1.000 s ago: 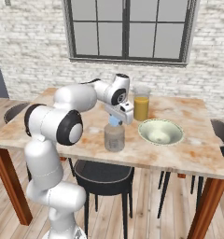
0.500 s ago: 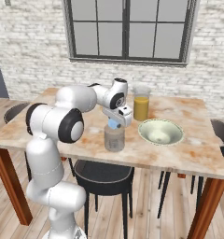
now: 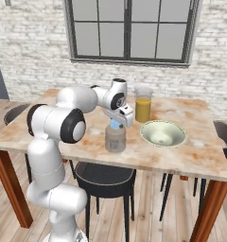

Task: There are two ice cubes in the ice bowl. Place both ice cubes in the glass cup.

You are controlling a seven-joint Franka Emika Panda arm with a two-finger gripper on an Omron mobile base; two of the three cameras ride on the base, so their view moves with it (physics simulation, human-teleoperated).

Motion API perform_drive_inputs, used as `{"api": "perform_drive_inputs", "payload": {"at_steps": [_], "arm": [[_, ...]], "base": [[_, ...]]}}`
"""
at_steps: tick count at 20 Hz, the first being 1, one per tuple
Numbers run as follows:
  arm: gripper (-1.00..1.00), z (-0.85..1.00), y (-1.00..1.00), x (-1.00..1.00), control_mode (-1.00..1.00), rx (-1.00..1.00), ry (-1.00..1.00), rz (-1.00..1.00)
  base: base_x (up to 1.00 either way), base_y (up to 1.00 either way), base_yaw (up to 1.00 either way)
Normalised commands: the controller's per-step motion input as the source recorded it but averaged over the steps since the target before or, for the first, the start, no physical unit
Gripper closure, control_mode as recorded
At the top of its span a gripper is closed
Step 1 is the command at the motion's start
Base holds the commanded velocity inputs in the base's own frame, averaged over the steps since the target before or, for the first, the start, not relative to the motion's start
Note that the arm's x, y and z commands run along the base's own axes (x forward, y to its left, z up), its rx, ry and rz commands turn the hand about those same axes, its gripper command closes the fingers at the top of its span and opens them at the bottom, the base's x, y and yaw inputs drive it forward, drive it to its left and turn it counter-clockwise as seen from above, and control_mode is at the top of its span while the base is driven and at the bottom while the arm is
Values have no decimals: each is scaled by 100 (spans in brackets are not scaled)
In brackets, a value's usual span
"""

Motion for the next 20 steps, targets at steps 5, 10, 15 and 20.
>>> {"api": "perform_drive_inputs", "payload": {"at_steps": [5,10,15,20], "arm": [[100,0,0,0,-100,-1,-1,0],[100,0,0,-35,-100,0,-8,0],[100,0,2,-18,-100,0,-10,2],[100,0,4,0,-100,0,-4,0]], "base": [[0,0,0],[0,0,0],[0,0,0],[0,0,0]]}}
